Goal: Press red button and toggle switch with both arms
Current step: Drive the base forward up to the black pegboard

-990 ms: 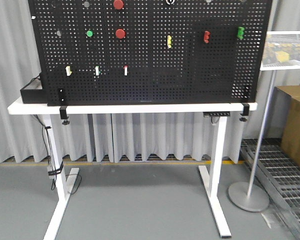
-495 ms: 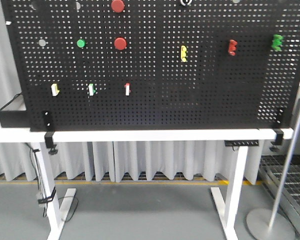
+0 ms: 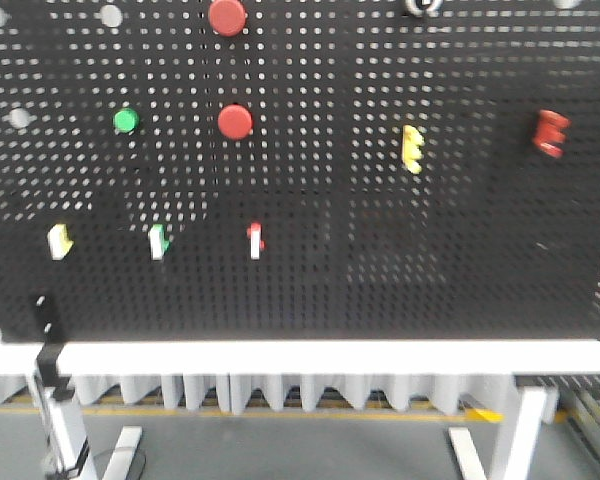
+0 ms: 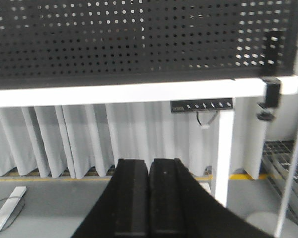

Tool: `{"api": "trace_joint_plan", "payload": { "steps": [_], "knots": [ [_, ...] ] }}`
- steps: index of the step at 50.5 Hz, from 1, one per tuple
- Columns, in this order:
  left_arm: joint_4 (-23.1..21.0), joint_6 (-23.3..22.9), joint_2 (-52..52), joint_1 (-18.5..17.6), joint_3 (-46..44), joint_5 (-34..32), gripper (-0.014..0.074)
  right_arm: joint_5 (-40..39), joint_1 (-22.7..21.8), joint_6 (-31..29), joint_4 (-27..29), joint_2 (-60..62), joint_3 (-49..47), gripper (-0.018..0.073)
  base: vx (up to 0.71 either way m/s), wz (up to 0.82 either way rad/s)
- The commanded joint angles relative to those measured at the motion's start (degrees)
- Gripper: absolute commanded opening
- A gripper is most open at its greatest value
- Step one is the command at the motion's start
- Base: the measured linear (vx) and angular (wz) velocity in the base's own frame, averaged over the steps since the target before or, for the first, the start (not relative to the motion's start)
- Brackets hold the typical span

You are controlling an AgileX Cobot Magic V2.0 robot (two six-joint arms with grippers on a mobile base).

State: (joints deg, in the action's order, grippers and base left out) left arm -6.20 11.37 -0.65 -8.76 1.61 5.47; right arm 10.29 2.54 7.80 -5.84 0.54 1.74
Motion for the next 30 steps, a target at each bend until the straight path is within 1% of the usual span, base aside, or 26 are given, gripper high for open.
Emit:
{"api": "trace_joint_plan", "payload": {
  "steps": [1,18,30],
  "knots": [
    [-0.53,-0.46,-0.93,0.14,1.90,-4.83,0.0002,-4.81,-0.43,-0.07,-0.75,0.97,0.69,-0.0003,0.45,0.04],
    [-0.53,-0.46,-0.93,0.14,1.90,-4.83,0.0002,-4.75,-0.43,-0.07,-0.75,0.97,0.69,-0.0003,0.43,0.05],
    [-0.53,-0.46,-0.93,0.14,1.90,-4.83,0.0002,-4.75,-0.43,-0.07,-0.75,0.97,0.69,-0.0003,0.34,0.01]
  ]
}}
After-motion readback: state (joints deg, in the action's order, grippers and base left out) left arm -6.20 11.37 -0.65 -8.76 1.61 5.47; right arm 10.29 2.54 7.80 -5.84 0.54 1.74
